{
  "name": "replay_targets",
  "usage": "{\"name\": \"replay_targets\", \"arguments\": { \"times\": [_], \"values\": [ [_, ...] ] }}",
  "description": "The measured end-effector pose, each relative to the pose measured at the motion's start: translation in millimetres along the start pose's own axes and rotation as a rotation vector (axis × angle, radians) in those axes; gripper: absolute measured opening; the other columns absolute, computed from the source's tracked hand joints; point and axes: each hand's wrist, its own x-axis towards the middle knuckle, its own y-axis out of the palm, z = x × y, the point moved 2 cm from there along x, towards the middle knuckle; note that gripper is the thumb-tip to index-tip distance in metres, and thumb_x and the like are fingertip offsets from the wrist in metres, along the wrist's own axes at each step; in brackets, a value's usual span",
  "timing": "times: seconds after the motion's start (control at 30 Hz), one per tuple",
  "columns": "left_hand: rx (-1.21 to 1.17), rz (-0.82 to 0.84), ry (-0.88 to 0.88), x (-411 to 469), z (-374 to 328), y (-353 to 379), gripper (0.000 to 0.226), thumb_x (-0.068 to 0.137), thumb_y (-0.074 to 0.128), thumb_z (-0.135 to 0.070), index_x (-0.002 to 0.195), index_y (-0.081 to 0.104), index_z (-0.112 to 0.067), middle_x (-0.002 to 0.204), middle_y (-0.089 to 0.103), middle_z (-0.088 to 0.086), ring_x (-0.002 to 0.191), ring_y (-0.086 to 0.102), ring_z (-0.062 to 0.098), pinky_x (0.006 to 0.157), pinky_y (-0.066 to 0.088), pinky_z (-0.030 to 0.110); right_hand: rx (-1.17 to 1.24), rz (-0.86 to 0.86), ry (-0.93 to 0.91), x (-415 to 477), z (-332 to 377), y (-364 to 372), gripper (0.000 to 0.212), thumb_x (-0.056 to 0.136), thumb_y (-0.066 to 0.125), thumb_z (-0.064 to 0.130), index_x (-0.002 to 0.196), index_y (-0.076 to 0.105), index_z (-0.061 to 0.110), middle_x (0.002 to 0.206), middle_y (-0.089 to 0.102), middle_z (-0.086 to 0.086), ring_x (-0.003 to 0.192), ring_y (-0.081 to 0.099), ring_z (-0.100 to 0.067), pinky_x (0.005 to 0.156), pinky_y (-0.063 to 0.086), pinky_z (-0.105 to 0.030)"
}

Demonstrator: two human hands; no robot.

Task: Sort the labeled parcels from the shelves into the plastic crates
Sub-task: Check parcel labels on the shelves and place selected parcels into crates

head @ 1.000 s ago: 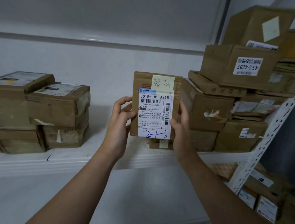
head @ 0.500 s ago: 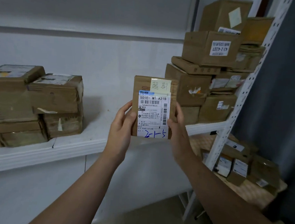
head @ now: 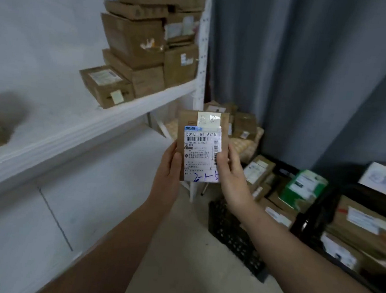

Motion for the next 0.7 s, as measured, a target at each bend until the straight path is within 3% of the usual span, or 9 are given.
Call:
{"name": "replay_targets", "arguments": {
  "times": [0.1, 0.17, 0.23, 0.3, 0.37, 0.47, 0.53, 0.6, 0.7],
  "values": [
    [-0.003, 0.13, -0.036, -19, 6, 54, 0.037, 0.104, 0.032, -0.024, 0.14, 0.041, -0.016, 0.134, 0.054, -0.001, 0.114, 0.054, -0.001, 0.09, 0.047, 0.013, -0.05, -0.128, 0.051, -32, -13, -53, 0.029, 0.099, 0.044, 0.042, 0.122, 0.035, 0.056, 0.131, 0.049, 0.025, 0.127, 0.046, 0.0, 0.105, 0.04, -0.021],
    [0.018, 0.2, -0.046, -30, 10, 93, 0.038, 0.103, 0.035, -0.035, 0.138, 0.042, -0.023, 0.135, 0.053, -0.002, 0.118, 0.053, 0.001, 0.096, 0.047, 0.022, -0.08, -0.219, 0.082, -52, -19, -91, 0.034, 0.097, 0.046, 0.048, 0.129, 0.036, 0.051, 0.136, 0.051, 0.016, 0.128, 0.047, -0.004, 0.108, 0.041, -0.031],
    [0.054, 0.272, -0.07, -45, 14, 136, 0.045, 0.1, 0.036, -0.044, 0.142, 0.04, -0.027, 0.141, 0.049, -0.005, 0.126, 0.048, 0.006, 0.106, 0.04, 0.032, -0.081, -0.307, 0.09, -73, -19, -135, 0.043, 0.098, 0.047, 0.042, 0.139, 0.033, 0.038, 0.135, 0.053, 0.011, 0.125, 0.05, -0.003, 0.101, 0.044, -0.02],
    [0.078, 0.341, -0.116, -64, 14, 185, 0.045, 0.102, 0.033, -0.045, 0.145, 0.036, -0.032, 0.142, 0.046, -0.012, 0.125, 0.046, 0.002, 0.106, 0.036, 0.028, -0.054, -0.356, 0.103, -94, -16, -182, 0.038, 0.1, 0.046, 0.033, 0.136, 0.033, 0.036, 0.126, 0.055, 0.018, 0.115, 0.054, 0.008, 0.088, 0.046, -0.009],
    [0.058, 0.404, -0.146, -86, 14, 236, 0.042, 0.103, 0.032, -0.041, 0.144, 0.035, -0.032, 0.133, 0.048, -0.018, 0.114, 0.048, -0.009, 0.096, 0.037, 0.014, -0.064, -0.414, 0.127, -118, -18, -231, 0.038, 0.099, 0.047, 0.034, 0.134, 0.033, 0.036, 0.124, 0.054, 0.02, 0.113, 0.055, 0.008, 0.091, 0.047, -0.012],
    [0.024, 0.47, -0.184, -121, 14, 309, 0.044, 0.102, 0.033, -0.045, 0.144, 0.037, -0.032, 0.129, 0.052, -0.021, 0.115, 0.049, -0.004, 0.101, 0.039, 0.018, -0.083, -0.525, 0.18, -155, -24, -304, 0.035, 0.098, 0.048, 0.032, 0.13, 0.035, 0.028, 0.117, 0.053, 0.021, 0.108, 0.055, 0.008, 0.093, 0.049, -0.018],
    [0.027, 0.537, -0.221, -148, 17, 360, 0.042, 0.103, 0.032, -0.04, 0.143, 0.036, -0.032, 0.125, 0.051, -0.02, 0.105, 0.049, -0.005, 0.087, 0.037, 0.004, -0.109, -0.593, 0.229, -182, -29, -356, 0.034, 0.098, 0.05, 0.029, 0.127, 0.036, 0.021, 0.112, 0.054, 0.019, 0.098, 0.057, 0.015, 0.085, 0.05, -0.015],
    [0.015, 0.574, -0.265, -175, 26, 406, 0.041, 0.103, 0.032, -0.037, 0.144, 0.035, -0.032, 0.129, 0.054, -0.011, 0.099, 0.051, -0.009, 0.074, 0.038, -0.001, -0.107, -0.621, 0.286, -208, -35, -403, 0.035, 0.096, 0.052, 0.031, 0.125, 0.037, 0.02, 0.112, 0.057, 0.015, 0.092, 0.059, 0.015, 0.077, 0.05, -0.01],
    [0.034, 0.636, -0.337, -205, 41, 457, 0.043, 0.103, 0.034, -0.036, 0.145, 0.033, -0.03, 0.135, 0.053, -0.004, 0.115, 0.054, 0.008, 0.096, 0.042, 0.019, -0.093, -0.637, 0.389, -239, -49, -456, 0.043, 0.093, 0.058, 0.033, 0.128, 0.038, 0.016, 0.115, 0.059, 0.011, 0.103, 0.061, 0.003, 0.083, 0.053, -0.017]
  ]
}}
